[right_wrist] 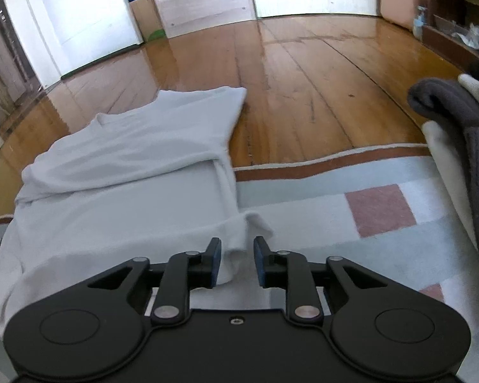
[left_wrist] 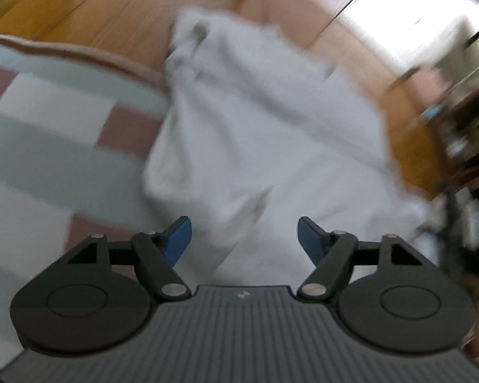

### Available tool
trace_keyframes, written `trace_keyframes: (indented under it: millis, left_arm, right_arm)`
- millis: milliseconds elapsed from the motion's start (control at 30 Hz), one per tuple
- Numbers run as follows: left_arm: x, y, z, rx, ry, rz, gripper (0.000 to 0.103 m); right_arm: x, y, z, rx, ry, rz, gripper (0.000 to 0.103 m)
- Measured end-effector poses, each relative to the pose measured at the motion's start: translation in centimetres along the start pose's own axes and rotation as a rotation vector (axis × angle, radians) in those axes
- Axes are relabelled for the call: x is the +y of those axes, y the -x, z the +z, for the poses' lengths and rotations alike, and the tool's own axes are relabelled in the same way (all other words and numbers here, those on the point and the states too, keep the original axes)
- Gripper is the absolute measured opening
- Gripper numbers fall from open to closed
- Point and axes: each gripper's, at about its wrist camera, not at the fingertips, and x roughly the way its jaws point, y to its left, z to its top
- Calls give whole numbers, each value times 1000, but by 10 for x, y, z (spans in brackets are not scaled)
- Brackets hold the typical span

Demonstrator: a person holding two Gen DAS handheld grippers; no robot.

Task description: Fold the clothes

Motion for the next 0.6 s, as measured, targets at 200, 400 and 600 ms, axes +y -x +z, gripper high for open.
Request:
trace_keyframes:
  millis: [200,400,600]
  left_arm:
    - [7,-7,1,82,81,-169,72]
    - [17,-2,0,86,114,-162,73]
    - [22,-2,-1,80,105,-100,76]
  right_arm:
    - [-17,5,2,0,-101,74,28]
    - [-16,6,-1,28,-96,128,28]
    - [-8,13,-2,46,-16,135,28]
